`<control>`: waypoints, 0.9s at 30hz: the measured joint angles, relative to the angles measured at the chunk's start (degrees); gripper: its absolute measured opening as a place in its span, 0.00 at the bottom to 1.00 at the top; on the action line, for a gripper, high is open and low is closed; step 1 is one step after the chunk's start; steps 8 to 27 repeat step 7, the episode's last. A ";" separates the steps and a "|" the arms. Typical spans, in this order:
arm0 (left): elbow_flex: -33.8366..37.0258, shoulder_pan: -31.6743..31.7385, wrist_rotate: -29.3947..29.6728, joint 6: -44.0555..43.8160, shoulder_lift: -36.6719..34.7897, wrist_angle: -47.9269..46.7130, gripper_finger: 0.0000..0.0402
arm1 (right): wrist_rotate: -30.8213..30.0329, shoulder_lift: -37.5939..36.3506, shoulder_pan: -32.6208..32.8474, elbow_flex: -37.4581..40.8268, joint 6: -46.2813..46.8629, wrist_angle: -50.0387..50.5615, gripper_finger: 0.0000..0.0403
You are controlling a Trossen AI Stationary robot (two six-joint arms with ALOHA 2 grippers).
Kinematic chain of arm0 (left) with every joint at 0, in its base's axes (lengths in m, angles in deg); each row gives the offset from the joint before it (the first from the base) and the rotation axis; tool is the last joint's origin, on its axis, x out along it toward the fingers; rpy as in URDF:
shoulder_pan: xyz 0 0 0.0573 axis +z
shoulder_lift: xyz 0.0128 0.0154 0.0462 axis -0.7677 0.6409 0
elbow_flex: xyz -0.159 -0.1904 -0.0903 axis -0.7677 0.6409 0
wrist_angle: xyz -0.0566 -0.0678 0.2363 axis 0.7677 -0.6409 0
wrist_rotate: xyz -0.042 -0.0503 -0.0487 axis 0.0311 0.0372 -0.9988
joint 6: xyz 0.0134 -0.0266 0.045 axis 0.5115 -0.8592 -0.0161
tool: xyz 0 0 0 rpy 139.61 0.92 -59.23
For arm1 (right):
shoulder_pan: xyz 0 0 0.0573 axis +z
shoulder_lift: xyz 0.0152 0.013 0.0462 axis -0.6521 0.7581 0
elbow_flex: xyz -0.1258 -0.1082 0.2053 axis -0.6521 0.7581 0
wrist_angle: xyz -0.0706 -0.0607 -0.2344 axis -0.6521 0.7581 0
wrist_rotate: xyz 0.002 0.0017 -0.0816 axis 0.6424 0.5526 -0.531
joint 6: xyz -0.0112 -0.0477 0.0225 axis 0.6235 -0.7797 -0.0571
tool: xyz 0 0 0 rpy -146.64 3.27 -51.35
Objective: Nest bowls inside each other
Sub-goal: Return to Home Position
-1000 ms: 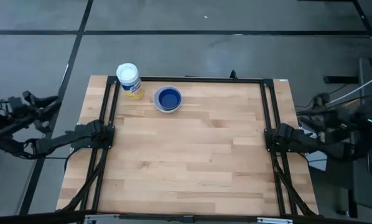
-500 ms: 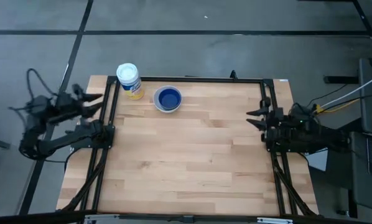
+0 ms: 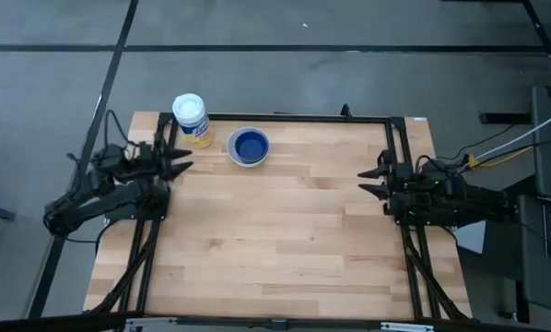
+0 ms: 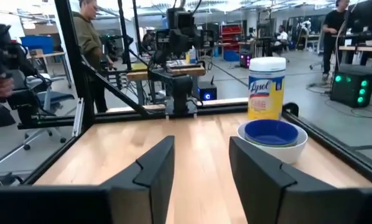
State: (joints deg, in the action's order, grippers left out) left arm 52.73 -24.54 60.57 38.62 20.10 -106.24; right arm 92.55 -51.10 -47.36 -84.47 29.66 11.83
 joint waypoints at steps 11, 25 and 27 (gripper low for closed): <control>15.73 -0.08 -2.11 -4.62 -0.02 19.58 0.38 | -1.05 0.00 -0.04 5.80 3.22 -3.87 0.41; 15.73 -0.08 -2.11 -4.62 -0.02 19.58 0.38 | -1.05 0.00 -0.04 5.80 3.22 -3.87 0.41; 15.73 -0.08 -2.11 -4.62 -0.02 19.58 0.38 | -1.05 0.00 -0.04 5.80 3.22 -3.87 0.41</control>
